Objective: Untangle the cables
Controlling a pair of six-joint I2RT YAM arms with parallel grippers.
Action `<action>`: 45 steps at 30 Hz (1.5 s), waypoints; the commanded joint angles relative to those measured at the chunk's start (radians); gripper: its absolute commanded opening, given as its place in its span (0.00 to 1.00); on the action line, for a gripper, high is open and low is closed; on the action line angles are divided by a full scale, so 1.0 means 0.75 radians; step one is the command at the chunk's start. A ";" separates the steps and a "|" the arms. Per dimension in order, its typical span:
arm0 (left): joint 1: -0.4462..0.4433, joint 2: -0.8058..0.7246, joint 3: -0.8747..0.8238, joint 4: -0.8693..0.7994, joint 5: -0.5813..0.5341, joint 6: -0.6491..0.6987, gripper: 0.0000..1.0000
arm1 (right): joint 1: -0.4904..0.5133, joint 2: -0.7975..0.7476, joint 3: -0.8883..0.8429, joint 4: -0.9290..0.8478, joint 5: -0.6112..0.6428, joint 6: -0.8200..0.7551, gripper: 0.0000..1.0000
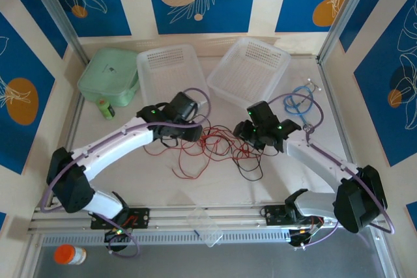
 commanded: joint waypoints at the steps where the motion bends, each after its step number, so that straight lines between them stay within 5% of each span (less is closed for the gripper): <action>1: -0.060 0.126 0.061 0.028 0.152 0.043 0.37 | -0.065 -0.085 -0.074 -0.018 -0.146 0.060 0.49; 15: -0.075 0.511 0.188 0.142 0.223 0.045 0.39 | -0.249 -0.377 -0.223 -0.127 -0.202 0.022 0.48; 21: -0.077 0.552 0.164 0.195 0.098 0.042 0.37 | -0.261 -0.373 -0.217 -0.121 -0.215 0.011 0.48; 23: -0.078 0.553 0.163 0.209 0.062 0.049 0.29 | -0.261 -0.371 -0.214 -0.119 -0.217 0.009 0.48; 27: -0.081 0.501 0.168 0.231 0.057 0.050 0.00 | -0.264 -0.368 -0.216 -0.111 -0.226 0.010 0.47; 37: -0.114 0.216 0.326 0.043 -0.006 0.082 0.00 | -0.236 -0.344 -0.230 -0.021 -0.316 0.052 0.47; 45: -0.119 0.085 0.502 -0.142 -0.086 0.121 0.00 | -0.047 -0.284 -0.210 0.129 -0.309 0.287 0.44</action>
